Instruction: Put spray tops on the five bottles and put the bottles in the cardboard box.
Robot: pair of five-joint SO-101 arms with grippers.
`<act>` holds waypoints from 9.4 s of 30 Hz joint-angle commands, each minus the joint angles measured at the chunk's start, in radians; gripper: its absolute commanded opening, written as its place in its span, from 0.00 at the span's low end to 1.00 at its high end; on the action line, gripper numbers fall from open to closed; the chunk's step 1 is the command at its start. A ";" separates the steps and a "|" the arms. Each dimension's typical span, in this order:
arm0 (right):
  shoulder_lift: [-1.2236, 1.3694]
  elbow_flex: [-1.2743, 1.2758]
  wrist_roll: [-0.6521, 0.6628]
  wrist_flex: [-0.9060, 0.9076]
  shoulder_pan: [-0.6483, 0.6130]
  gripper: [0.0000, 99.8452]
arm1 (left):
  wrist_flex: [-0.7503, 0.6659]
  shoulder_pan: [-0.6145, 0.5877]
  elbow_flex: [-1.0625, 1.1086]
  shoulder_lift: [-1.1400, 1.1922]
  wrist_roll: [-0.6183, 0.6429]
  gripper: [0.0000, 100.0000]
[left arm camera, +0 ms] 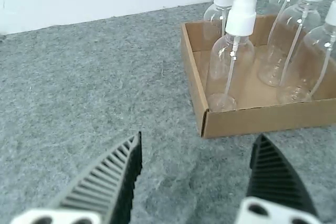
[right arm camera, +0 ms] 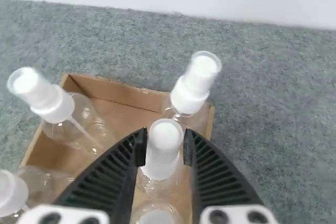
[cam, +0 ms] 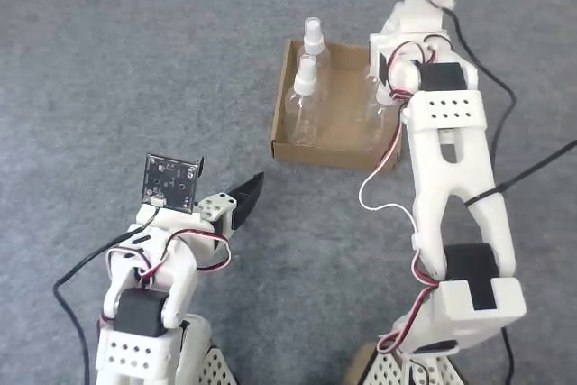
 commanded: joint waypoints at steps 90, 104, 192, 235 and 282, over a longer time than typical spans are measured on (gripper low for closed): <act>-0.650 -0.080 0.054 0.780 -0.010 0.09 | 0.048 -0.009 -0.070 -0.014 -0.009 0.13; -0.898 0.110 0.176 0.958 -0.012 0.07 | 0.292 -0.384 -0.384 -0.014 -0.173 0.02; -1.733 1.798 0.598 0.297 0.415 0.02 | 0.376 -0.569 0.285 -0.253 -0.361 0.01; -1.733 1.798 0.598 0.297 0.414 0.02 | 0.376 -0.569 0.285 -0.253 -0.361 0.01; -1.733 1.798 0.598 0.297 0.414 0.02 | 0.377 -0.577 0.285 -0.261 -0.361 0.01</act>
